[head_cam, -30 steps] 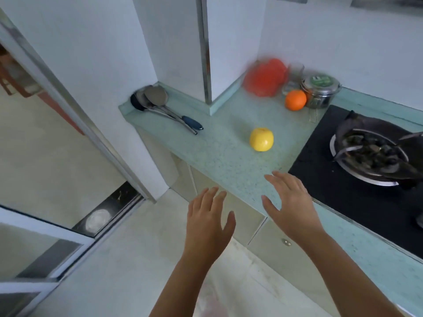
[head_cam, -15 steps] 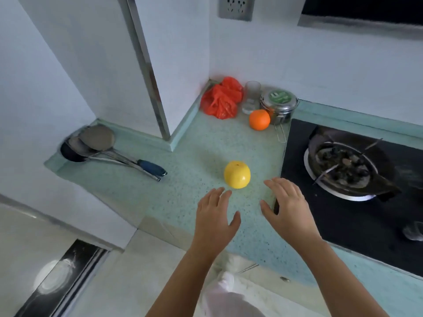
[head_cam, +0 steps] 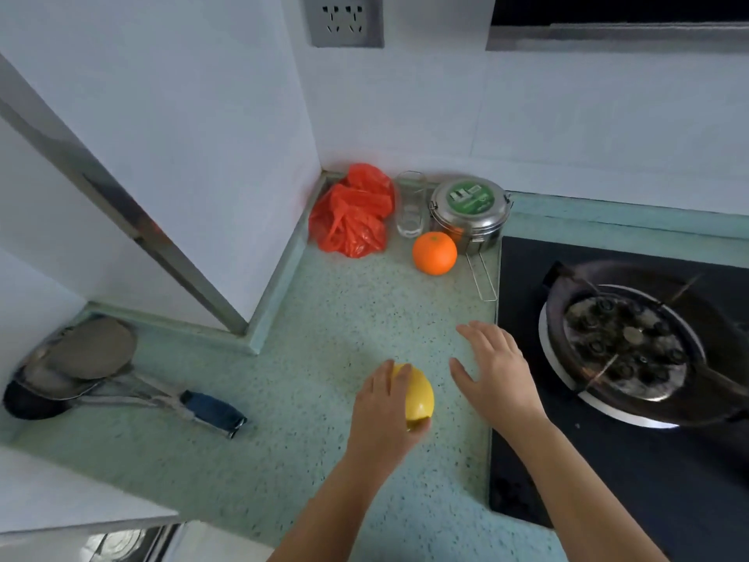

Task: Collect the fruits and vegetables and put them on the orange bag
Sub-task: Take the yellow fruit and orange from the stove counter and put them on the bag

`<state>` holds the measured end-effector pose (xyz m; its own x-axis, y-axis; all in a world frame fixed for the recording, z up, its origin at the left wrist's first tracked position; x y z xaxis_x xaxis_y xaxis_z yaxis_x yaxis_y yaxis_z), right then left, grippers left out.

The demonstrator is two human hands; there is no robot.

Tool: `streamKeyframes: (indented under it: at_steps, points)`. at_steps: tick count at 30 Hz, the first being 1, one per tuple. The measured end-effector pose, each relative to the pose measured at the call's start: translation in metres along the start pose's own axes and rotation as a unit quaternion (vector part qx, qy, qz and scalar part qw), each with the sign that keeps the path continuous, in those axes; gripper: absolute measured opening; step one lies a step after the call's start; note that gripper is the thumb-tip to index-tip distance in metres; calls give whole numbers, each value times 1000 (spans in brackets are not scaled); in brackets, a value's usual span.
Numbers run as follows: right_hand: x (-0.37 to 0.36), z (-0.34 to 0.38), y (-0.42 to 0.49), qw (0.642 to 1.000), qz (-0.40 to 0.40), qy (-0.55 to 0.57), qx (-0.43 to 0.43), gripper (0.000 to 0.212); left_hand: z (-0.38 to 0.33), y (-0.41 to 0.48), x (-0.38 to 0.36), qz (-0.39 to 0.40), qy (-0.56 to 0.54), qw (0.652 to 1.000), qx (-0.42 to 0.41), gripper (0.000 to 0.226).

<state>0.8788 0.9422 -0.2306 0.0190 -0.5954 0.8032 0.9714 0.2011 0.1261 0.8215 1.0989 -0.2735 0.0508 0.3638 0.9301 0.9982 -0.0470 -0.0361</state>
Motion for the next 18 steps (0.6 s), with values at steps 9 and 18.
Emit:
streamKeyframes:
  at_steps: [9,18]
  points:
    - [-15,-25,80,1000,-9,4,-15,48,17,71,17,10,-85,993,87,72]
    - [-31,-32,155,999,-27,33,1,53,20,104,14,-14,-137,986,97,81]
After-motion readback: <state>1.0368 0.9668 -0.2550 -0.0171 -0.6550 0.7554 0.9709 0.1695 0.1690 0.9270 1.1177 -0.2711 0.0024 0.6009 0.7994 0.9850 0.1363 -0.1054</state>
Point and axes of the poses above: each hand's wrist, its own y-axis towards the middle knuckle, its own x-axis out of the back of the hand, z = x × y, the point moved 1 cm from there along y, towards the middle knuckle, and after that the axes turned 4 degrees about y, right-handed, at the moved point
